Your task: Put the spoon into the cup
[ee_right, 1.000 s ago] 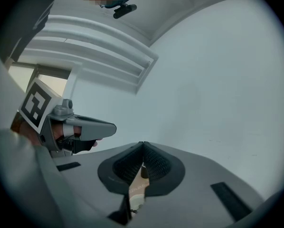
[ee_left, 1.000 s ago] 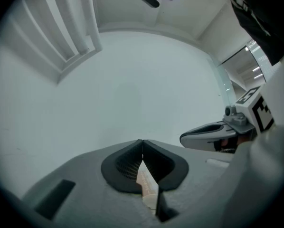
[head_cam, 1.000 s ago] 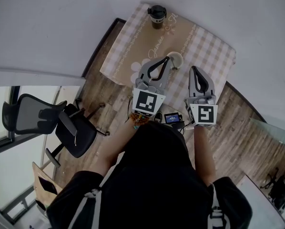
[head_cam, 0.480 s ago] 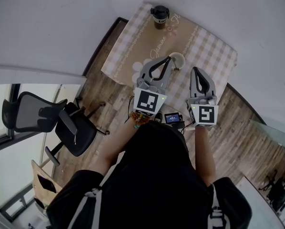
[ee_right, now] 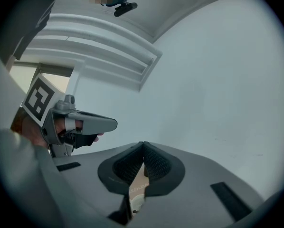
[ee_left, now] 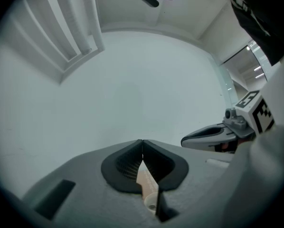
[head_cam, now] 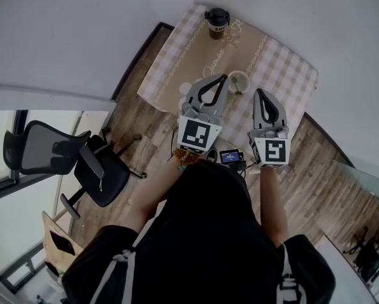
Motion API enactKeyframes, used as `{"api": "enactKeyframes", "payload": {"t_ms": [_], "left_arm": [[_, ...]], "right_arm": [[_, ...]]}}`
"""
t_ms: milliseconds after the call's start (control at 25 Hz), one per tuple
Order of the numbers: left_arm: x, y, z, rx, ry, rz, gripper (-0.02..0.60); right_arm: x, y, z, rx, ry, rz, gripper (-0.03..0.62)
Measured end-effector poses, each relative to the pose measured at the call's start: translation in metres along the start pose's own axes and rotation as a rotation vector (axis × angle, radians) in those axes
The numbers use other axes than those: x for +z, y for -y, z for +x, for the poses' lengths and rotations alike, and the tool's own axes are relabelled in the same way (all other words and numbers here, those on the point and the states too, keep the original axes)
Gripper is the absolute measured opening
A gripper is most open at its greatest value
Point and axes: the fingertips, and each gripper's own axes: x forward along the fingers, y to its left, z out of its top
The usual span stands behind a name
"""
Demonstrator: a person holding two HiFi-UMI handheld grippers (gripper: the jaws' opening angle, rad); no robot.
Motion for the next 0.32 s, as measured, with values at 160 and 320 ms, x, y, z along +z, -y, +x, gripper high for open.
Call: {"api": "enactKeyframes", "payload": {"t_ms": [160, 320], "left_arm": [[-0.003, -0.0017, -0.0023, -0.002, -0.002, -0.005, 0.017], [-0.0051, -0.0068, -0.0055, -0.001, -0.003, -0.009, 0.017]], "right_arm": [[0.0005, -0.0048, 0.0031, 0.007, 0.0, 0.002, 0.008], [-0.0048, -0.0083, 0.0045, -0.001, -0.018, 0.009, 0.008]]}}
